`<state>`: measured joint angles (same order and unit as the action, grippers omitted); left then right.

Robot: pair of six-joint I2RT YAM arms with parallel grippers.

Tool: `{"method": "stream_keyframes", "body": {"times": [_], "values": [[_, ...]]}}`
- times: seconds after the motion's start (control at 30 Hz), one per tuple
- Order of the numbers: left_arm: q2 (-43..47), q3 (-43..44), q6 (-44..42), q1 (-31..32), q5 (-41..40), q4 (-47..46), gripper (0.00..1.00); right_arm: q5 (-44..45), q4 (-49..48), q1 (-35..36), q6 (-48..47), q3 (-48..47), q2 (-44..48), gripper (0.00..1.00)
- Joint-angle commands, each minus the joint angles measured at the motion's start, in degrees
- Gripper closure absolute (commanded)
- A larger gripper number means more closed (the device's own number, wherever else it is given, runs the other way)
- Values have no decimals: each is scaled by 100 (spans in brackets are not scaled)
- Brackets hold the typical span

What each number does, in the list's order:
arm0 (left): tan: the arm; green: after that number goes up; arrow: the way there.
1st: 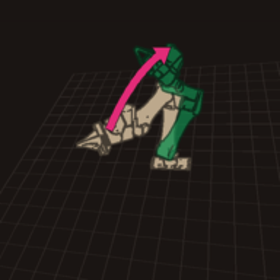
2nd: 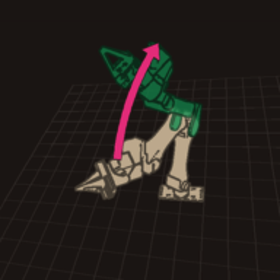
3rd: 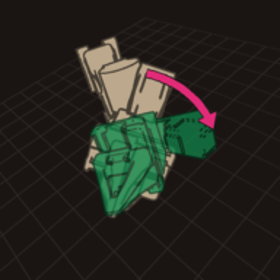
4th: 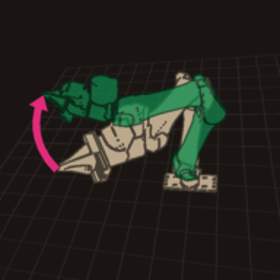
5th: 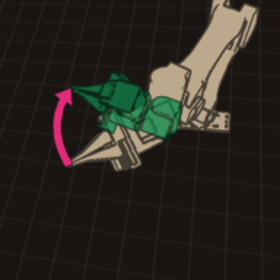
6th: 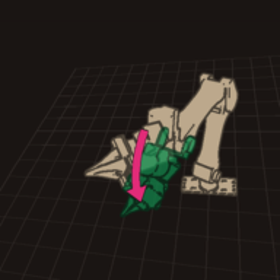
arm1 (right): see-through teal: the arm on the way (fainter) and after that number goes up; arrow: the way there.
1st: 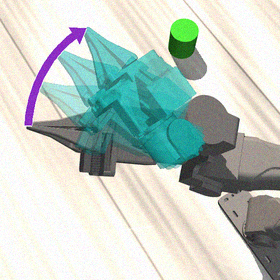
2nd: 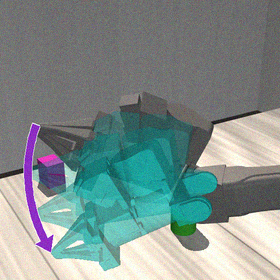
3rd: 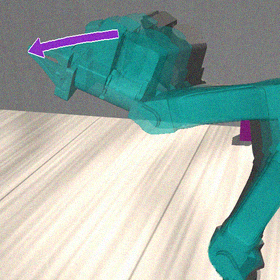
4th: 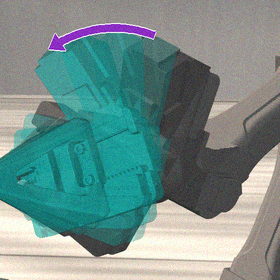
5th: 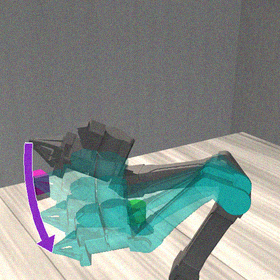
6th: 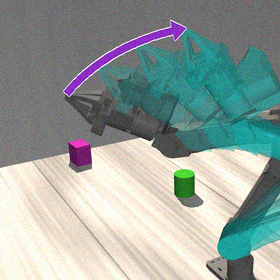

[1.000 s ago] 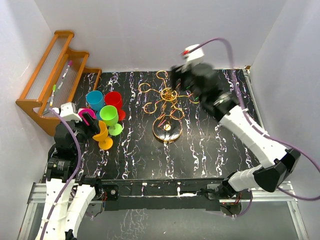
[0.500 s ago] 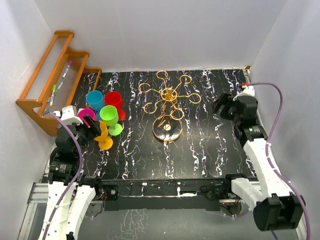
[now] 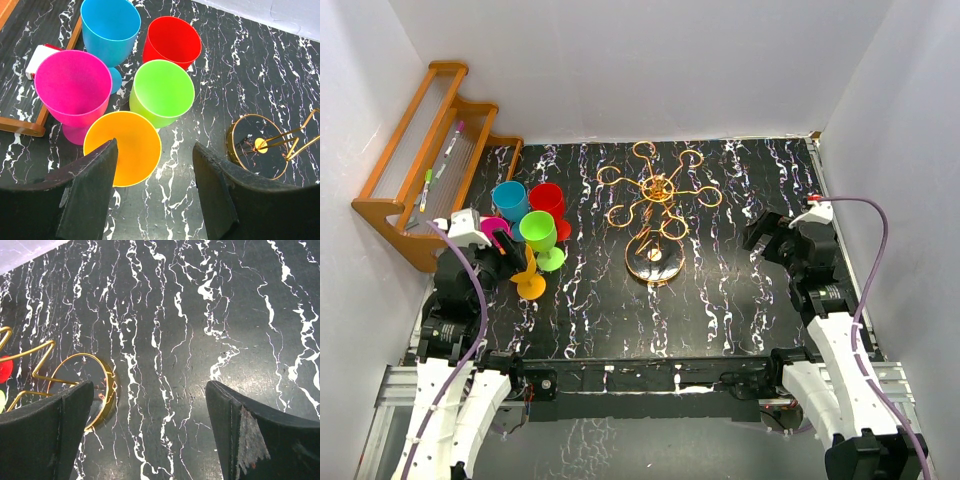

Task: Take the wine glass off the wine glass rack

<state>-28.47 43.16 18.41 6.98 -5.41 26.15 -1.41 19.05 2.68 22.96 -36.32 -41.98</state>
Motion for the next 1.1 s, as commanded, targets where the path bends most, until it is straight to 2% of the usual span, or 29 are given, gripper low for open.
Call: {"method": "stream_keyframes", "body": {"times": [0.0,0.27,0.33,1.07], "values": [[-1,-23,-22,22,34,-80,40,-66,-269,7,-45,79,355,2],[-87,-33,-25,22,112,-108,40,-511,-264,9,-397,5,525,1],[-57,0,0,0,20,0,40,-271,9,0,-208,76,433,2],[-57,0,0,0,20,0,40,-271,9,0,-208,76,433,2]]}}
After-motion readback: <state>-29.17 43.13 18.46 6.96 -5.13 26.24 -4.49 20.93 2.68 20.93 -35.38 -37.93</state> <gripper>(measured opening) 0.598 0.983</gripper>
